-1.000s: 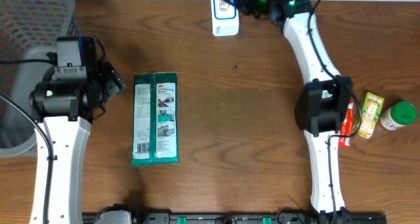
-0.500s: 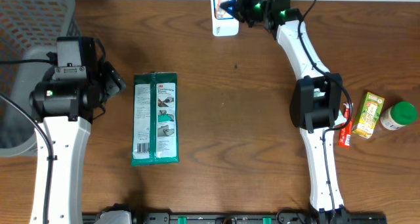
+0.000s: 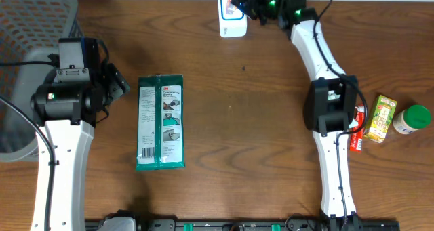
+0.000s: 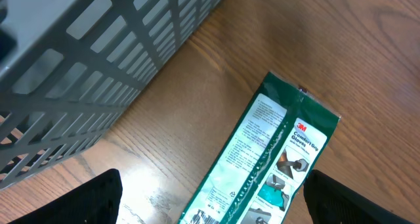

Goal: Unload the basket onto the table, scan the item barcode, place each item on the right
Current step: 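Hold the Kleenex pack up to the white scanner, then carry the Kleenex pack right and release it by the carton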

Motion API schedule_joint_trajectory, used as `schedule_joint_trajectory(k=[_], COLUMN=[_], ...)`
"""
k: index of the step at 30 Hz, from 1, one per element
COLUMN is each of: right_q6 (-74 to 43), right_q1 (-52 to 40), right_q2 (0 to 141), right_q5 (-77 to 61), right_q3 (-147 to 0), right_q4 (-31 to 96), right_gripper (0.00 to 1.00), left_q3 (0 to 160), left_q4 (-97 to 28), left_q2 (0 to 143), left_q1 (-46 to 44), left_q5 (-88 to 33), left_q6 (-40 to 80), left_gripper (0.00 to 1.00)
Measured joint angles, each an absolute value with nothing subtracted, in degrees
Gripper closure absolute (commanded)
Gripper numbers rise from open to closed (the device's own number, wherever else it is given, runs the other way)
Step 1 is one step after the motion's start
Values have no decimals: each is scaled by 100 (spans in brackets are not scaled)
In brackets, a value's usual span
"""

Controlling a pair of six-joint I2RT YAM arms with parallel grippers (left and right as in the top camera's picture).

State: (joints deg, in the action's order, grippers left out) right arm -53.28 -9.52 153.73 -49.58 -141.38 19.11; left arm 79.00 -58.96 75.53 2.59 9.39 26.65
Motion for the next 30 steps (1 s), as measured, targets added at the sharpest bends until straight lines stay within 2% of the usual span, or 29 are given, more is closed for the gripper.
schedule_joint_trajectory(k=[3, 5, 11, 17, 23, 30], right_q6=[-4932, -4292, -2523, -1844, -1841, -2018], right_q1=[-843, -768, -733, -718, -449, 99], right_q2=[15155, 14763, 13032, 11826, 12009, 12228], right_q5=[-5135, -4860, -2805, -587, 781, 1664], right_q3=[-14129, -14073, -14046, -14269, -13434, -11594], right_q4=[3122, 4515, 7323, 9039, 9319, 8311], right_gripper=[99, 99, 99, 99, 99, 99], left_q3=[7900, 7900, 7900, 7900, 7900, 7900], left_q4=[-5883, -5900, -5894, -5894, -5898, -5896], left_q2=[7553, 7553, 7553, 7553, 7553, 7553], left_q1=[259, 259, 259, 259, 259, 259], left_q5=[939, 941, 939, 939, 939, 939], left_q6=[2665, 2665, 2665, 2665, 2665, 2665], left_gripper=[11, 11, 11, 11, 11, 11])
